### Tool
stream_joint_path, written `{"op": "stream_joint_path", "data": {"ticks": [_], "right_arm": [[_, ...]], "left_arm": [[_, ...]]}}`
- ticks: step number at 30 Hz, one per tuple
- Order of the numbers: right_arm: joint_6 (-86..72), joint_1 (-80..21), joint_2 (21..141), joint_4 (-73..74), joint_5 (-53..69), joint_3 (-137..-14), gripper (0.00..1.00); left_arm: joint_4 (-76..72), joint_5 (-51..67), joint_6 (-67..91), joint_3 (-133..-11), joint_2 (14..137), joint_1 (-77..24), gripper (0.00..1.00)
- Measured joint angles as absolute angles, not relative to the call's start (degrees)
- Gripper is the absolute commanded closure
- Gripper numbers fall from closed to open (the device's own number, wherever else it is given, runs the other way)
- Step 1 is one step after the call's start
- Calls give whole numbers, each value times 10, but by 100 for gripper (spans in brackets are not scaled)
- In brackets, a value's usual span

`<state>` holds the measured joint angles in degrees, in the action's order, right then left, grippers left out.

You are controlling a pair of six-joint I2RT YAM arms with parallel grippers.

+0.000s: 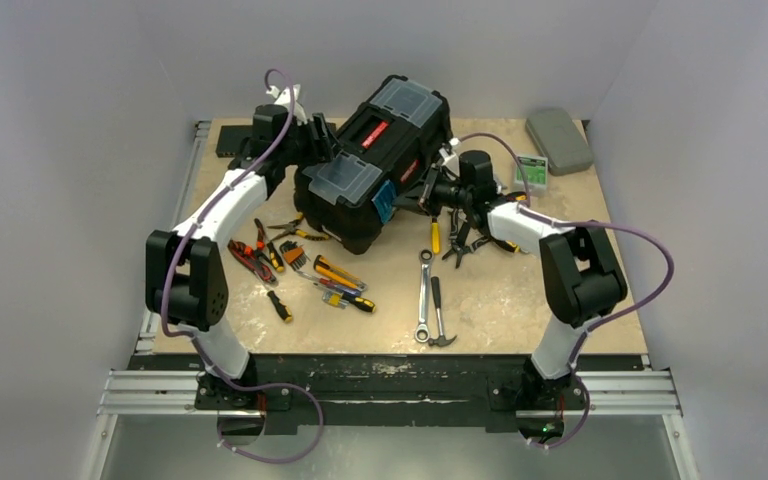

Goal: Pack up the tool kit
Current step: Open the toolbox at the center of the board.

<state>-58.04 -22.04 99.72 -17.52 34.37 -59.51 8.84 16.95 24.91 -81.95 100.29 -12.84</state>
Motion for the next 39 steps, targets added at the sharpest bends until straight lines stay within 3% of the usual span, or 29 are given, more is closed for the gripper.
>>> {"op": "stream_joint_path", "data": {"ticks": [1, 3, 5, 7, 12, 16, 21, 24, 33, 39], "right_arm": [[-578, -217, 1011, -170, 357, -613, 73], [-561, -210, 1043, -143, 380, -659, 52], [-526, -200, 1070, -115, 383, -706, 36], [-501, -195, 1079, -106, 369, -728, 30], [-476, -187, 1066, -132, 355, -732, 25], [-508, -173, 1058, -204, 371, -697, 35], [-583, -160, 1077, -302, 375, -646, 25], [-596, -157, 1079, -341, 367, -624, 24], [-507, -142, 942, -186, 291, -581, 22], [-427, -142, 853, -108, 231, -588, 21]], "left_arm": [[79, 157, 250, -809, 996, -129, 34], [62, 127, 254, -790, 983, -129, 34], [44, 98, 263, -765, 967, -130, 34], [27, 73, 276, -741, 952, -134, 35], [-30, 33, 324, -677, 915, -158, 35], [-40, 20, 353, -656, 903, -178, 35], [-40, 13, 374, -653, 903, -182, 35], [-38, 12, 377, -653, 903, -183, 35], [1, 31, 382, -666, 897, -216, 35], [55, 55, 370, -686, 890, -237, 24]]}}
